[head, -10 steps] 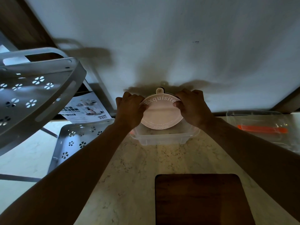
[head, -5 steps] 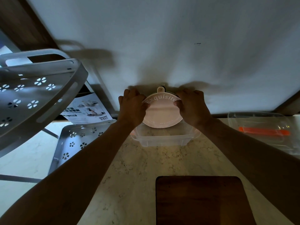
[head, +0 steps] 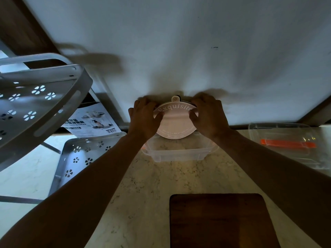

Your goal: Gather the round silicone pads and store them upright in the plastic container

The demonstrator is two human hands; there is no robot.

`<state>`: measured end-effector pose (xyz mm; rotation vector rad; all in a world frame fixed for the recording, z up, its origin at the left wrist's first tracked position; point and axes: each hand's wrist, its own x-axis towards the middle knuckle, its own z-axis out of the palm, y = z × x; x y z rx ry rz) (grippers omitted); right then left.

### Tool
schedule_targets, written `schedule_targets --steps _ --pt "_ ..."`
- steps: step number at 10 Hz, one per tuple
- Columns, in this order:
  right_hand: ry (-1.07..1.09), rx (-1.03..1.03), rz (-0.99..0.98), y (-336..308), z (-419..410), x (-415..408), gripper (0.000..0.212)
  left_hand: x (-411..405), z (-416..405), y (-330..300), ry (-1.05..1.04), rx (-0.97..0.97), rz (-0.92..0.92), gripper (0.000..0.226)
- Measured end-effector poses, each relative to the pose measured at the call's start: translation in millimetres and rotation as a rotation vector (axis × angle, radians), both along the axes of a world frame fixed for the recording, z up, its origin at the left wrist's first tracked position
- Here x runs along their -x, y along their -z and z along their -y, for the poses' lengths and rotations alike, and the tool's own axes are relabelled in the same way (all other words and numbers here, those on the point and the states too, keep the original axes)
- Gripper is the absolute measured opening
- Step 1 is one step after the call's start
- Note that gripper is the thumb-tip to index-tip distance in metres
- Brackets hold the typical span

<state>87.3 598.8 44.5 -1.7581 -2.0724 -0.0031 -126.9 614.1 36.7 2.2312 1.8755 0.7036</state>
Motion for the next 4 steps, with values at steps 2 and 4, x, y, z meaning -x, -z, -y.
schedule_targets --steps 2,4 --pt "-0.015 -0.006 -0.059 -3 4 0 0.03 1 1 -1 0.018 -0.015 0.013 0.024" --pt "-0.045 0.045 -0.067 -12 17 -4 0.043 5 13 -12 0.032 -0.012 -0.008 0.032"
